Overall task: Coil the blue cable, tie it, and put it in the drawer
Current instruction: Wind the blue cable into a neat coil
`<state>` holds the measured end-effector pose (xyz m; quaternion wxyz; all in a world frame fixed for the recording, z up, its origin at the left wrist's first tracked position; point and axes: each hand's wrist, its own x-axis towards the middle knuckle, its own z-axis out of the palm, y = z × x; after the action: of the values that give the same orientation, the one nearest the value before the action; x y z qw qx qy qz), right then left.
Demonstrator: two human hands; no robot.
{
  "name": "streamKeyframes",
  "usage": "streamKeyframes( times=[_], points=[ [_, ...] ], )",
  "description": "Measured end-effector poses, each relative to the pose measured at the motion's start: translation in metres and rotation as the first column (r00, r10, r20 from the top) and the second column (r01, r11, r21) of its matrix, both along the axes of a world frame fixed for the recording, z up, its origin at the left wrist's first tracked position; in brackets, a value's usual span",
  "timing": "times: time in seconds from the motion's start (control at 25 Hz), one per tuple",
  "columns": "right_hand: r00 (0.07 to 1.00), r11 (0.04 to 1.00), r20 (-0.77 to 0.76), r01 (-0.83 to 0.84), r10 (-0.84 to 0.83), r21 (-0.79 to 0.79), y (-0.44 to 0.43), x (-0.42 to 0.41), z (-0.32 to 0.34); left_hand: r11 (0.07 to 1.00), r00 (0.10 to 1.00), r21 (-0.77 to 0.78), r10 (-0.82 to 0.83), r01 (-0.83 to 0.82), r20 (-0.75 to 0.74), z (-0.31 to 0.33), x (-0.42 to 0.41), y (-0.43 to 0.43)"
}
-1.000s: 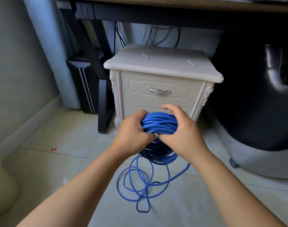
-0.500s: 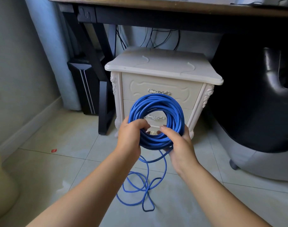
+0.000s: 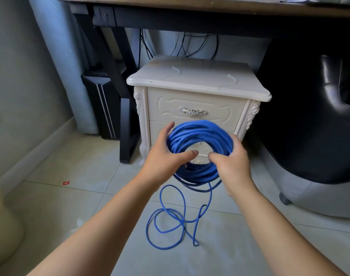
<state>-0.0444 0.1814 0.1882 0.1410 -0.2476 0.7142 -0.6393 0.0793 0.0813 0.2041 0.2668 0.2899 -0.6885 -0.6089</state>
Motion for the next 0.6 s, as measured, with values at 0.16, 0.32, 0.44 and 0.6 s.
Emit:
streamKeyframes(
  times=[0.16,0.32,0.44,0.6],
  points=[
    [0.784,0.956,-0.582,-0.047,0.215,0.290,0.002,0.008,0.003,0.801,0.986,-0.585,-0.032,0.125,0.166,-0.004,0.004,-0.006],
    [0.662,0.898,-0.655,-0.065,0.365,0.435,0.005,0.016,0.005,0.749,0.962,-0.622,-0.076,0.228,0.261,-0.010,0.005,0.001],
    [0.748,0.904,-0.549,-0.159,0.373,0.397,0.007,0.017,0.007,0.784,0.964,-0.606,0.036,0.136,0.263,-0.009,0.004,0.004],
    [0.873,0.921,-0.352,-0.228,0.337,0.315,0.009,0.010,0.015,0.920,0.982,-0.391,0.057,0.019,0.181,-0.005,0.004,0.005]
  ],
)
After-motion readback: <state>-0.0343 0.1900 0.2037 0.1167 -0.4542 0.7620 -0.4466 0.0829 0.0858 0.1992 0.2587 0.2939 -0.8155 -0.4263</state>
